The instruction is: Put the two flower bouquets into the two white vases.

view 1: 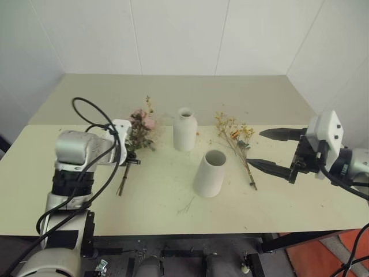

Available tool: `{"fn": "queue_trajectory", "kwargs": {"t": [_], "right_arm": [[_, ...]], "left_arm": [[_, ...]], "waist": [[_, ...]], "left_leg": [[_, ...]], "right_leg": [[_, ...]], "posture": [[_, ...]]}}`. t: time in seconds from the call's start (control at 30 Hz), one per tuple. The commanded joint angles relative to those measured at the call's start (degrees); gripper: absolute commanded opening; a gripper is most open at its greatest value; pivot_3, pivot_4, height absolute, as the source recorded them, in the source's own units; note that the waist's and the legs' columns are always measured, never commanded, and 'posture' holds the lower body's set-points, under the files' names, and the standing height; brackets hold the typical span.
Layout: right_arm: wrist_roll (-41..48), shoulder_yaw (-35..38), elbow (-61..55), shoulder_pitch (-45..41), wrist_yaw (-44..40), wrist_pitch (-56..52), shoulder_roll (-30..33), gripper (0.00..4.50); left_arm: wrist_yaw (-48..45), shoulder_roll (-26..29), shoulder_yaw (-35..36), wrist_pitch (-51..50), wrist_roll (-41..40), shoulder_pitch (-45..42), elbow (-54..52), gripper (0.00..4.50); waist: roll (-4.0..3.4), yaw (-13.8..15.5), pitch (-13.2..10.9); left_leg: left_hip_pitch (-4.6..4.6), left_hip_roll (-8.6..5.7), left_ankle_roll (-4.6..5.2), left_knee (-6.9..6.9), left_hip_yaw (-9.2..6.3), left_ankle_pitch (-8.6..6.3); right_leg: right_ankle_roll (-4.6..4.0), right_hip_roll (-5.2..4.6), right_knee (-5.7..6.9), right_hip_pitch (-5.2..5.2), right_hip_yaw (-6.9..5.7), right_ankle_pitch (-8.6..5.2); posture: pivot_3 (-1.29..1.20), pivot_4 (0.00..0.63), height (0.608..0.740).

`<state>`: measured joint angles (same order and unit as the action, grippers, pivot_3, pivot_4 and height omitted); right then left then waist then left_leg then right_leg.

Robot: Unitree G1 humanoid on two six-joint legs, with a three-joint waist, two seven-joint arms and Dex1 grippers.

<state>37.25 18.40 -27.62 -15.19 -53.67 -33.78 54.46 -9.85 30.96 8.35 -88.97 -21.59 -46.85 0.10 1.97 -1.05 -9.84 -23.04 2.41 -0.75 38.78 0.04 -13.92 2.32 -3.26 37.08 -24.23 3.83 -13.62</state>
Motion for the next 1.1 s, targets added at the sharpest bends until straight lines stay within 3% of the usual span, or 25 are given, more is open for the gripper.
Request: {"fn": "queue_trajectory", "kwargs": {"t": [0.03, 0.17, 0.4, 0.63, 1.1], "right_arm": [[0.3, 0.4, -0.1, -1.2, -0.3, 1.7, -0.2, 4.5], [-0.2, -1.0, 0.7, -2.3, 0.1, 2.0, -1.0, 4.5], [-1.1, -2.6, 0.9, -3.6, 1.3, 3.0, -2.9, 4.5], [-0.9, -1.6, -2.1, -1.8, 4.2, 2.3, -4.4, 4.5], [4.3, 3.7, -8.3, 3.1, 12.7, -4.2, -4.3, 4.5]], "left_arm": [[1.4, -2.8, 10.9, 12.9, 0.2, 2.2, -10.3, 0.11], [-3.7, -6.0, 14.6, 28.5, -3.5, 0.5, -12.5, 0.11], [-16.5, -10.8, 11.1, 44.9, -8.5, -12.2, 0.9, 0.11], [-25.4, -15.0, 5.1, 59.7, -6.6, -19.9, 16.9, 0.11], [-28.7, -21.3, 1.2, 82.6, 1.6, -28.9, 44.8, 0.11]], "waist": [[0.0, 0.2, 0.0], [0.01, 0.8, 0.0], [0.02, 1.6, 0.0], [0.02, 1.4, 0.0], [0.05, 0.7, 0.0]], "left_leg": [[-0.01, 0.0, 0.0, 0.0, 0.0, 0.0], [-0.06, -0.01, -0.03, 0.07, -0.01, 0.02], [-0.11, -0.13, -0.03, 0.13, -0.02, 0.02], [-0.12, -0.18, -0.01, 0.13, -0.03, 0.02], [-0.19, -0.25, 0.0, 0.13, -0.07, 0.02]], "right_leg": [[0.0, -0.02, -0.01, -0.01, -0.01, 0.0], [0.02, -0.08, -0.01, 0.03, -0.08, 0.04], [0.09, -0.14, -0.1, 0.09, -0.1, 0.08], [0.1, -0.14, -0.11, 0.06, -0.06, 0.08], [0.18, -0.17, -0.17, 0.05, -0.04, 0.11]], "posture": [[0.0, 0.15, 0.74], [0.0, 0.15, 0.74], [0.0, 0.15, 0.74], [0.0, 0.15, 0.74], [0.0, 0.15, 0.74]]}}
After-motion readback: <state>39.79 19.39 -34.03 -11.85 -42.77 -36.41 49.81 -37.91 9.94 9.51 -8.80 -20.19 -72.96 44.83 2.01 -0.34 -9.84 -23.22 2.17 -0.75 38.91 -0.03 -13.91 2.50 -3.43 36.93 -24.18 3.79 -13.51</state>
